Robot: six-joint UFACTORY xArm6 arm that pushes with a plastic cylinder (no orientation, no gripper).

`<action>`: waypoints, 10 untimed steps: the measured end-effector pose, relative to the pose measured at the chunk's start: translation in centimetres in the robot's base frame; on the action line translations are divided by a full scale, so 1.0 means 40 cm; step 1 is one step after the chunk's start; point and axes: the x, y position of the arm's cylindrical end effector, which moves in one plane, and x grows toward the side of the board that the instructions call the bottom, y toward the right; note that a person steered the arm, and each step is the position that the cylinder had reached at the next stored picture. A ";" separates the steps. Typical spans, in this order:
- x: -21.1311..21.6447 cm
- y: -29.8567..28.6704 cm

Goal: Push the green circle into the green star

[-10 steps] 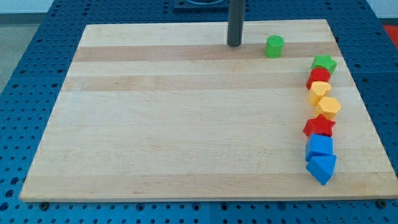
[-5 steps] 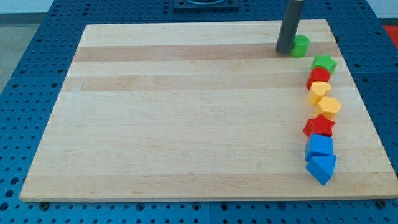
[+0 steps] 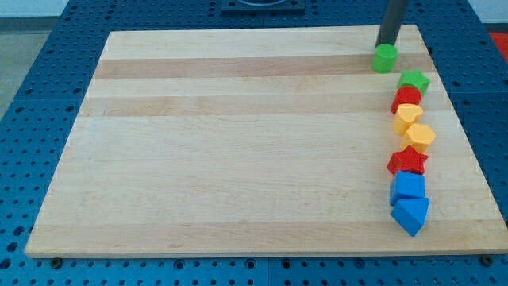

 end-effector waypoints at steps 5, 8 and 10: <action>0.005 -0.027; 0.024 0.161; 0.011 0.000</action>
